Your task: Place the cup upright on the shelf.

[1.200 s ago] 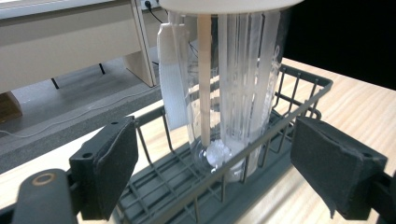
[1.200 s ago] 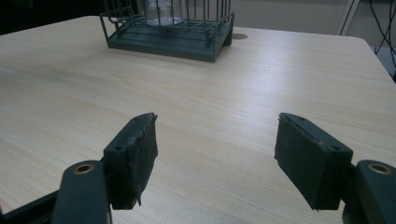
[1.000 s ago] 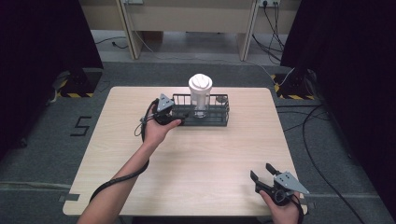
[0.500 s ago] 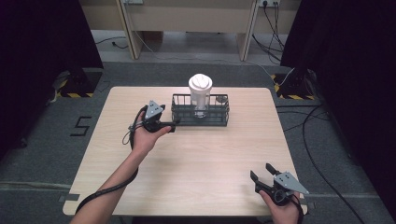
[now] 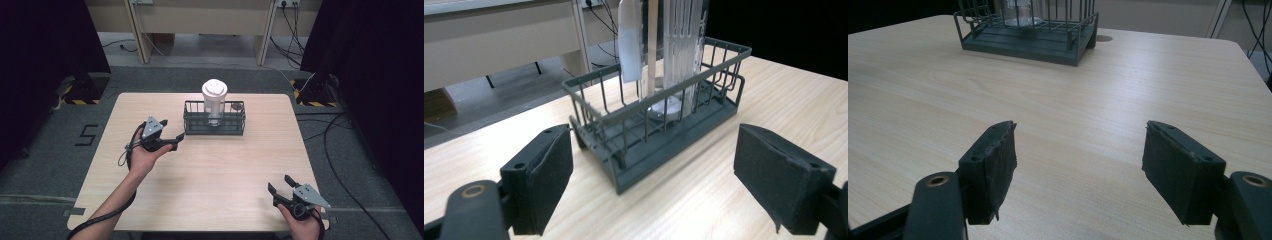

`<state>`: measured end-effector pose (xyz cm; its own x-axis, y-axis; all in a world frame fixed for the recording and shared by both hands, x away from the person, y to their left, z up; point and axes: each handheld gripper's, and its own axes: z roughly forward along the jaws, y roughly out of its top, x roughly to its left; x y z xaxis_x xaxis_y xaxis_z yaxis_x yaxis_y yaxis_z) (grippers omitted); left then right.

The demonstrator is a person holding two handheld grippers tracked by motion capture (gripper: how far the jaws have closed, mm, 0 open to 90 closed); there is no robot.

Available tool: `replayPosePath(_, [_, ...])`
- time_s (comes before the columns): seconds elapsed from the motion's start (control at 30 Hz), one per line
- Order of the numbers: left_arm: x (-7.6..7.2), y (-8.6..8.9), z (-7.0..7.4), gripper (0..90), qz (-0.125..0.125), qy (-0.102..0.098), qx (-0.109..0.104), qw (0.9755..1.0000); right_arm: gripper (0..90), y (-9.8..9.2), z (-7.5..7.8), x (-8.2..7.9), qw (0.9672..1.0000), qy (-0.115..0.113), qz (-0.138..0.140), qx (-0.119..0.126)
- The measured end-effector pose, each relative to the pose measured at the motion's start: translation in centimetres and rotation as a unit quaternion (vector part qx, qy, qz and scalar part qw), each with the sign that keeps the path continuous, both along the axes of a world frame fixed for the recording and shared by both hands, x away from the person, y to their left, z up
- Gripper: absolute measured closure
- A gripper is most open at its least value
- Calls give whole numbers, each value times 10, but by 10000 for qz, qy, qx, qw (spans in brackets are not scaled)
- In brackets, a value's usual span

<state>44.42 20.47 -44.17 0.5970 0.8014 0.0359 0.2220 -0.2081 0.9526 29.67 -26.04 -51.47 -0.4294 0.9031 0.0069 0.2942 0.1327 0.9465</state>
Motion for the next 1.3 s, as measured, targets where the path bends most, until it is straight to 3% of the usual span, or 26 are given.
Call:
replayPosePath(0.47, [-38, 30, -16, 157, 130, 21, -24, 9999, 303, 0, 0, 0, 10000, -11, -4, -27])
replayPosePath(0.8, [-68, 59, -35, 159, 418, 148, -79, 9990, 302, 1, 0, 0, 10000, -18, -1, -43])
replayPosePath(1.1, [-89, 78, -64, 162, 740, 482, -214, 9959, 303, 2, 0, 0, 10000, -16, -9, -65])
replayPosePath(1.3, [-96, 81, -66, 163, 907, 414, -254, 9947, 303, 2, 0, 0, 10000, -21, 2, -61])
